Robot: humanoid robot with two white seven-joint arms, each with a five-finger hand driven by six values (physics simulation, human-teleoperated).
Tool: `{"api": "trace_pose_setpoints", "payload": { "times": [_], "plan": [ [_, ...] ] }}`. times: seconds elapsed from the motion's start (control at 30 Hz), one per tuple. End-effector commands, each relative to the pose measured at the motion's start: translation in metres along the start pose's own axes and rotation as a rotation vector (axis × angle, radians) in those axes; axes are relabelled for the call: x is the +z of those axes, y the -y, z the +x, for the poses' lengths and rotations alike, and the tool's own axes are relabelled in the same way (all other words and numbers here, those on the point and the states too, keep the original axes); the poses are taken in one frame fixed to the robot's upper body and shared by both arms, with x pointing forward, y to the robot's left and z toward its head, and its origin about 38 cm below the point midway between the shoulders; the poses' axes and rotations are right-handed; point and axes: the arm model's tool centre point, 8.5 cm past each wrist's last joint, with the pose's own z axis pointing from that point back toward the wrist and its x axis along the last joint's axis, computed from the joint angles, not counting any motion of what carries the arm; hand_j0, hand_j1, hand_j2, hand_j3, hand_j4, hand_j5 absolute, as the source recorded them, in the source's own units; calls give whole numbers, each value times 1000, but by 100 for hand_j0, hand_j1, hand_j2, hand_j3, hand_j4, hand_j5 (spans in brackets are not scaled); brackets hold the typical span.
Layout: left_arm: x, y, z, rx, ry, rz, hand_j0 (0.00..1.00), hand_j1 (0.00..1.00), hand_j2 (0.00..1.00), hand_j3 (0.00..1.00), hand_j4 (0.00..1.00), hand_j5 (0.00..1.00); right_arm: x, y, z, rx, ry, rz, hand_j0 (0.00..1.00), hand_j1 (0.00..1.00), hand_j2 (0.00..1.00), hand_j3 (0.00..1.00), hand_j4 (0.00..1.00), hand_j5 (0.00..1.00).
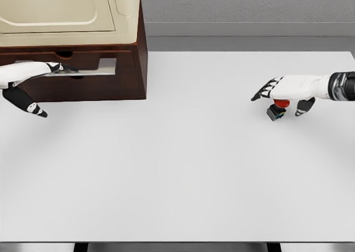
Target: Open the cabinet drawer with left arm, and place a switch into the drawer with right arm
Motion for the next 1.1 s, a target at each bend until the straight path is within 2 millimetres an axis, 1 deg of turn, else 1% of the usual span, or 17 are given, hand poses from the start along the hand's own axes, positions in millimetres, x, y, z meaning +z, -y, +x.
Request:
{"api": "trace_pose_setpoints", "payload": {
  "times": [0.0,0.13,0.4,0.53,0.6,0.63,0.67,0.73,0.77,0.8,0.93,1.07],
  "plan": [
    [5,-1,6,33,57,-8,100,100,100,100,100,100,0,0,1,1,3,-1,100,100,100,100,100,100],
    [12,-2,8,21,75,-13,100,100,100,100,100,100,-1,0,2,0,5,0,100,100,100,100,100,100],
    [10,15,10,18,132,-58,100,100,100,100,100,100,0,0,1,1,2,0,100,100,100,100,100,100],
    [23,11,9,13,164,-60,100,100,100,100,100,100,-1,-1,1,0,4,2,100,100,100,100,100,100],
    [25,11,9,11,171,-61,100,100,100,100,100,100,-1,-1,1,0,4,2,98,98,98,98,98,98],
    [26,11,9,12,170,-61,100,100,100,100,100,100,0,-1,1,0,2,3,92,92,92,92,92,92],
    [26,11,9,12,170,-61,100,100,100,100,100,100,0,-1,1,-1,3,2,91,91,91,91,91,91],
    [29,10,8,6,173,-62,100,100,100,100,100,100,0,0,1,-1,2,1,83,83,83,83,83,83],
    [32,9,9,11,190,-61,100,100,100,100,100,100,0,0,1,-1,2,1,86,86,86,86,86,86],
    [34,9,11,10,210,-59,100,100,100,100,100,100,0,0,1,1,2,2,93,93,93,93,93,93],
    [32,21,10,9,241,-90,100,100,100,100,100,100,0,0,1,1,2,2,92,92,92,92,92,92],
    [36,24,9,7,252,-105,100,100,100,100,100,100,1,0,0,-1,-1,2,91,91,91,91,91,91]
  ]
}}
